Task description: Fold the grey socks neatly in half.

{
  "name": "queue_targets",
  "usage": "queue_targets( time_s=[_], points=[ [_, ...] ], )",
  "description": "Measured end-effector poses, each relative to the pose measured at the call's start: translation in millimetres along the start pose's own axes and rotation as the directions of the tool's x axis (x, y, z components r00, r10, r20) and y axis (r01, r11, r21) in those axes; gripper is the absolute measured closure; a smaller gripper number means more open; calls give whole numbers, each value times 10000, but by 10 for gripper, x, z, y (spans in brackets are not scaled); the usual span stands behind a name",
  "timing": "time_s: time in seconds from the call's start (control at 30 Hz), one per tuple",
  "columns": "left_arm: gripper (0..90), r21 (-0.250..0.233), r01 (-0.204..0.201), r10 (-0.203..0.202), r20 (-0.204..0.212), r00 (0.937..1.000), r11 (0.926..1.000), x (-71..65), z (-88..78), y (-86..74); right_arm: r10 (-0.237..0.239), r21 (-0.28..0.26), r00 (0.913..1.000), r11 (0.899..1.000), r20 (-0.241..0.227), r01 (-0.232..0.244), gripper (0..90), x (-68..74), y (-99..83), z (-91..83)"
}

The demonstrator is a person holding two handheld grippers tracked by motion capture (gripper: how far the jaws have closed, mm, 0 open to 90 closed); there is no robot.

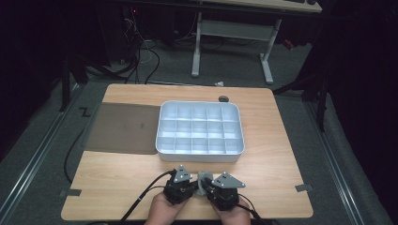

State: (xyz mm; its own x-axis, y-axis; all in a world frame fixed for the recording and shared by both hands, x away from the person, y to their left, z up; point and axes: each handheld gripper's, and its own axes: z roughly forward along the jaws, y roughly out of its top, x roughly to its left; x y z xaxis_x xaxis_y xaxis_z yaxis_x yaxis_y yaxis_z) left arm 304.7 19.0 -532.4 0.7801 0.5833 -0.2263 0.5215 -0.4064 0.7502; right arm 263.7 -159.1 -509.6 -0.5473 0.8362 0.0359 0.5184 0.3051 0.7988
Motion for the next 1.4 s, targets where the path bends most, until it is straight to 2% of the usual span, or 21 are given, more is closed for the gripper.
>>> queue_targets(
  time_s=[0.1, 0.17, 0.27, 0.33, 0.4, 0.5, 0.57, 0.73, 0.83, 1.1, 1.17, 1.3, 1.4],
  points=[
    [871, 161, -258, 250, 487, 9985, 9995, -60, 54, 28, 85, -196, 9999, 9998, 148, -82, 796, -20, 2, -17],
    [867, 189, -362, 353, 483, 9982, 9992, -78, 72, 41, 92, -266, 9999, 9996, 104, -89, 797, -23, 15, -21],
    [844, 180, -314, 307, 385, 9988, 9993, -80, 67, 46, -50, -136, 9998, 9999, 199, 53, 814, -9, 25, -2],
    [795, 212, -287, 285, 82, 9996, 9994, -53, 10, 16, -91, -54, 9995, 9999, 287, 93, 831, -18, 2, 11],
    [813, -8, -168, 168, -207, 9996, 9999, -3, -78, -30, -90, 0, 9997, 10000, 248, 90, 840, -30, -24, 13],
    [832, -622, 153, -192, -622, 9979, 9979, 81, -208, -48, -82, 27, 9998, 10000, 165, 82, 844, -36, -44, 18],
    [830, -954, 274, -335, -637, 9974, 9951, 101, -244, 0, -109, 18, 9998, 9999, 140, 109, 847, -30, -61, 29],
    [734, -1557, 337, -411, -446, 9982, 9872, 31, -207, 153, -215, -72, 9995, 9997, 210, 216, 848, -7, -99, 38],
    [724, -1481, 349, -429, -508, 9978, 9884, 18, -126, 197, -317, -178, 9991, 9993, 280, 322, 848, 12, -121, 41],
    [769, -1058, 157, -243, -805, 9965, 9943, 28, -7, 134, -219, -214, 9995, 9995, 240, 224, 845, 0, -143, 28],
    [772, -945, 32, -119, -919, 9957, 9955, 29, 8, 126, -198, -253, 9996, 9995, 180, 203, 815, 2, -143, 28],
    [767, -967, 54, -150, -987, 9950, 9953, 28, 16, 122, -35, -320, 10000, 9995, -19, 35, 742, -6, -126, 14],
    [764, -931, 29, -128, -1054, 9943, 9957, 27, 19, 120, 241, -549, 9997, 9982, 8, -241, 713, -43, -92, -65]
  ],
)
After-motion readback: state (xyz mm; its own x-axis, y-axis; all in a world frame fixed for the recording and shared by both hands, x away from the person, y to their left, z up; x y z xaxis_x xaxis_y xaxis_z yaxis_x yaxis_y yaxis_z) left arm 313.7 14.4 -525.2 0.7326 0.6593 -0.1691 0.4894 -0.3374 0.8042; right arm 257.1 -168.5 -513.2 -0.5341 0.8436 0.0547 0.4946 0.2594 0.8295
